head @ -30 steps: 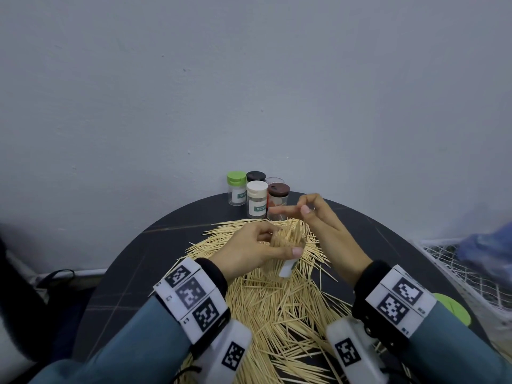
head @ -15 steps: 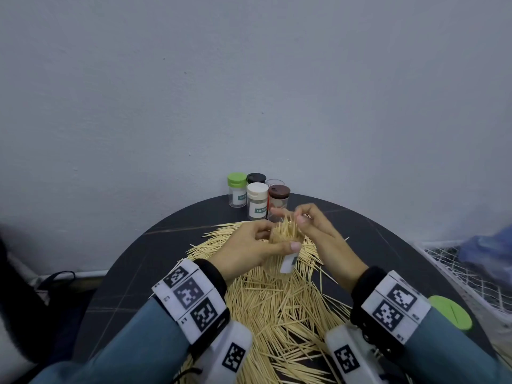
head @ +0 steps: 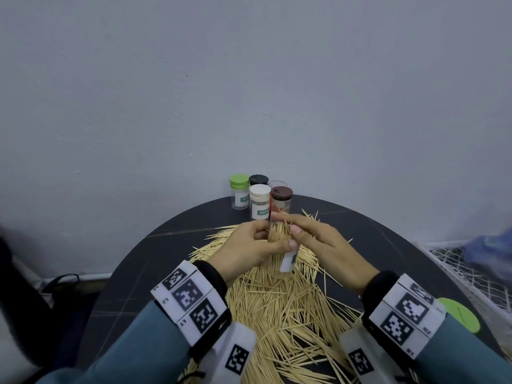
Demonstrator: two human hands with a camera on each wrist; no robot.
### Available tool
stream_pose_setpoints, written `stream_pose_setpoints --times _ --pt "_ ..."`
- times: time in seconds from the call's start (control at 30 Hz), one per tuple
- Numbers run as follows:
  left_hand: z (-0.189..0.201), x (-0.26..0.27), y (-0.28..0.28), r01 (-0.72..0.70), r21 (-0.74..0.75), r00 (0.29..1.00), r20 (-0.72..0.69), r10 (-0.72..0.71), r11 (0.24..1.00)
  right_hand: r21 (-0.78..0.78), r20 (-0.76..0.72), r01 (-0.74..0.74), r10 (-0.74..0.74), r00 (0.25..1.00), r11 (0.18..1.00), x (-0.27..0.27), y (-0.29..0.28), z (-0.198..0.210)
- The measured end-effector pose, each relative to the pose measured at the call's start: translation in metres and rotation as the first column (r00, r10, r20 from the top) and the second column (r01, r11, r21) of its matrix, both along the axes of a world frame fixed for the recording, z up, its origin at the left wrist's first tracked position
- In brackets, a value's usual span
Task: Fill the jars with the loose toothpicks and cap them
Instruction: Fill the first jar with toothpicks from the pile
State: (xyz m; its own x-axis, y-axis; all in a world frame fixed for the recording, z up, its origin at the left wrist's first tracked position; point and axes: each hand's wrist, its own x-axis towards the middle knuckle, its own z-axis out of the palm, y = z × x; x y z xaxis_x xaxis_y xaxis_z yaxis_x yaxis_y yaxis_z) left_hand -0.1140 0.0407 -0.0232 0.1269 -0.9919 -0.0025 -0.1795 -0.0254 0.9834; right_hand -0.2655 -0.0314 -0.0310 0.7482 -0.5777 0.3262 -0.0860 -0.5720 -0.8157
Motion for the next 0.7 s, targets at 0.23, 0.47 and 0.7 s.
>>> stream_pose_setpoints --times 0.23,0.47,0.7 --pt "0.001 0.004 0.000 -0.051 0.000 0.999 -0.015 0.051 0.999 -0.090 -0.017 0.029 -0.030 0.999 0.996 0.000 0.003 0.008" --pt "0.004 0.005 0.002 -0.079 -0.005 0.997 -0.019 0.079 0.997 -0.155 -0.095 0.074 -0.090 0.991 0.985 -0.002 0.004 0.009" --pt "0.002 0.008 0.001 -0.122 -0.018 0.992 0.011 0.122 0.992 -0.148 -0.066 0.082 -0.092 0.994 0.986 -0.004 0.005 0.013"
